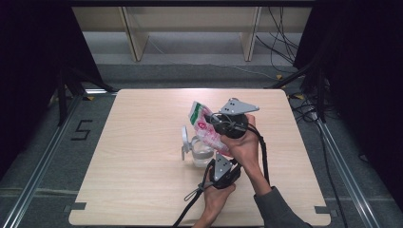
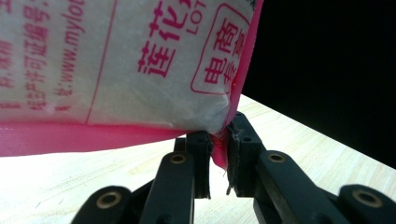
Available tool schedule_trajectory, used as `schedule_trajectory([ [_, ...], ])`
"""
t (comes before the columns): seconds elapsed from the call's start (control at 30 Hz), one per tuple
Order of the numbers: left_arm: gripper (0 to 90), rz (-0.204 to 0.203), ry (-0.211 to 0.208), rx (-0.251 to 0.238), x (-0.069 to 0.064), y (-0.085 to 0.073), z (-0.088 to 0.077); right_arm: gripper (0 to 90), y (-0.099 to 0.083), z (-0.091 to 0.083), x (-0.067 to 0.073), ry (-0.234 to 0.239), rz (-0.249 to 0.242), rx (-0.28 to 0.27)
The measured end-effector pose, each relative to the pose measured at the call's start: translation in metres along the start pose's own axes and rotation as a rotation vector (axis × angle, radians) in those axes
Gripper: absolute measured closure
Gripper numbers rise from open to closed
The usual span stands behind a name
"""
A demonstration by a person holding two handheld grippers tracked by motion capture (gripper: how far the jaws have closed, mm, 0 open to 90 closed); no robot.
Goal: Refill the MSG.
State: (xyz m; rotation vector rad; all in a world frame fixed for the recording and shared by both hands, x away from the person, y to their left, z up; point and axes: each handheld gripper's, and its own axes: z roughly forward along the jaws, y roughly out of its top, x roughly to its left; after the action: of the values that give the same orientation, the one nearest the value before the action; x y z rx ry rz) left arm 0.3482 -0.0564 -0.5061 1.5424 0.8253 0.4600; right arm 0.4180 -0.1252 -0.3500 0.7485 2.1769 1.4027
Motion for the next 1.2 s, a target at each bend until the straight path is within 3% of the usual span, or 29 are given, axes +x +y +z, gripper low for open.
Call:
schedule_trajectory([
  [0.1, 80.0, -0.001, 0.0, -0.002, -0.0002, 0.0003, -0.0001, 89.5, 0.0, 0.0002, -0.0002, 0.0, 0.0, 0.002],
  [0.13, 80.0, -0.001, 0.0, -0.003, 0.0, 0.0003, 0.0, 89.5, 0.0, -0.0005, 0.002, 0.002, 0.031, 0.006],
  [0.3, 80.0, -0.003, -0.001, -0.005, 0.0003, 0.0004, 0.0, 89.4, 0.0002, 0.0003, 0.0024, -0.001, 0.03, 0.005],
  [0.37, 80.0, -0.001, -0.003, -0.006, 0.0007, 0.0002, 0.0005, 89.4, 0.0007, 0.0007, 0.0016, -0.002, 0.008, 0.006],
  [0.47, 80.0, -0.004, 0.0, -0.002, 0.0003, 0.0006, -0.0002, 89.4, 0.0002, 0.0019, 0.003, -0.012, 0.025, 0.001],
  [0.67, 80.0, -0.005, -0.007, -0.006, 0.0001, 0.0004, 0.0003, 89.2, 0.001, 0.0018, 0.0006, -0.009, 0.002, 0.007],
  [0.73, 80.0, -0.007, -0.009, -0.011, 0.0003, 0.0002, 0.0009, 89.1, 0.0004, 0.0028, 0.002, 0.0, 0.024, 0.002],
  [1.13, 80.0, -0.006, -0.011, -0.002, -0.0002, 0.0007, 0.0012, 88.6, 0.0005, 0.0045, 0.0018, -0.014, 0.01, 0.003],
  [1.2, 80.0, -0.001, -0.013, -0.002, -0.0002, 0.0011, 0.0015, 88.5, 0.0005, 0.006, 0.0024, 0.008, 0.016, 0.01],
])
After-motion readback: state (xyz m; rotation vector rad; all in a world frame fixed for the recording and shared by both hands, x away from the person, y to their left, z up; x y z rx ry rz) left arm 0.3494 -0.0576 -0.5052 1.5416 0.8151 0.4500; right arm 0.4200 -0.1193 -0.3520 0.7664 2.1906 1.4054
